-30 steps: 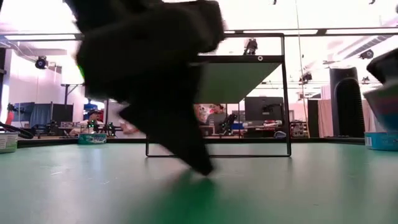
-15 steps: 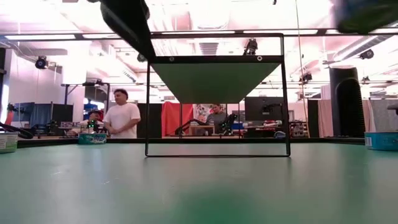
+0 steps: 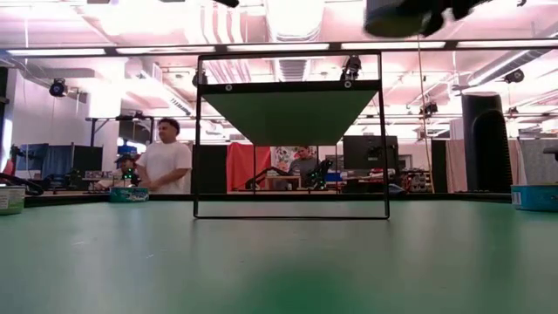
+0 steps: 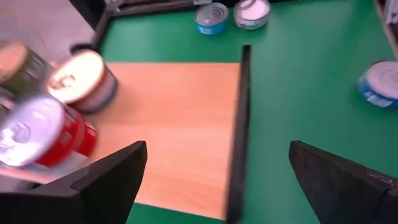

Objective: Stack canned seafood by type on shelf
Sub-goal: Stack the blue pink tuna can on top of the other blue pink tuna can on the shelf

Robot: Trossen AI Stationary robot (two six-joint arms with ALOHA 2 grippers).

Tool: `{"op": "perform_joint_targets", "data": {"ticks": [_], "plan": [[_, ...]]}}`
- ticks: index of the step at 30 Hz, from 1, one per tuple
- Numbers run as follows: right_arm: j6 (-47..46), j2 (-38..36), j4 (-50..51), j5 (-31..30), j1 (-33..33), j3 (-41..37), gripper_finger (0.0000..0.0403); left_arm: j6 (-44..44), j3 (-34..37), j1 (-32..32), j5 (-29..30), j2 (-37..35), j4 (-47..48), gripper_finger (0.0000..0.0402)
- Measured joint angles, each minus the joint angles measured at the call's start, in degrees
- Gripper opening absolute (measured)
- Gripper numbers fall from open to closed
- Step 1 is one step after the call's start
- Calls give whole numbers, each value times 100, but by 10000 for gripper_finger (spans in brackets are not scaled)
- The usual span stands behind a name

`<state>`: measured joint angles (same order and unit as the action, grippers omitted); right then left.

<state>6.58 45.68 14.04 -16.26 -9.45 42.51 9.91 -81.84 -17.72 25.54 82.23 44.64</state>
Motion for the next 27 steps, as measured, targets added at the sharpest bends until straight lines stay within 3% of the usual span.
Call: {"op": "perform_joint_targets", "data": {"ticks": [6,8,14,22,27], "plan": [[244,1091,-95,1058,1422,658,368,-1192,0,612,-179,3,-130,378],[308,1430,-99,1187,1692,922,368,-1595,1,962,-508,7,-161,378],[416,2266,-114,1170,2123,1661,368,-2841,7,1957,-1189,8,-633,378],[-512,2905,-109,674,2471,2071,368,-3751,185,2674,-3311,8,-1644,378],[-799,2973,-463,420,2527,1974,368,-4122,280,2984,-3505,8,-1932,378]]}}
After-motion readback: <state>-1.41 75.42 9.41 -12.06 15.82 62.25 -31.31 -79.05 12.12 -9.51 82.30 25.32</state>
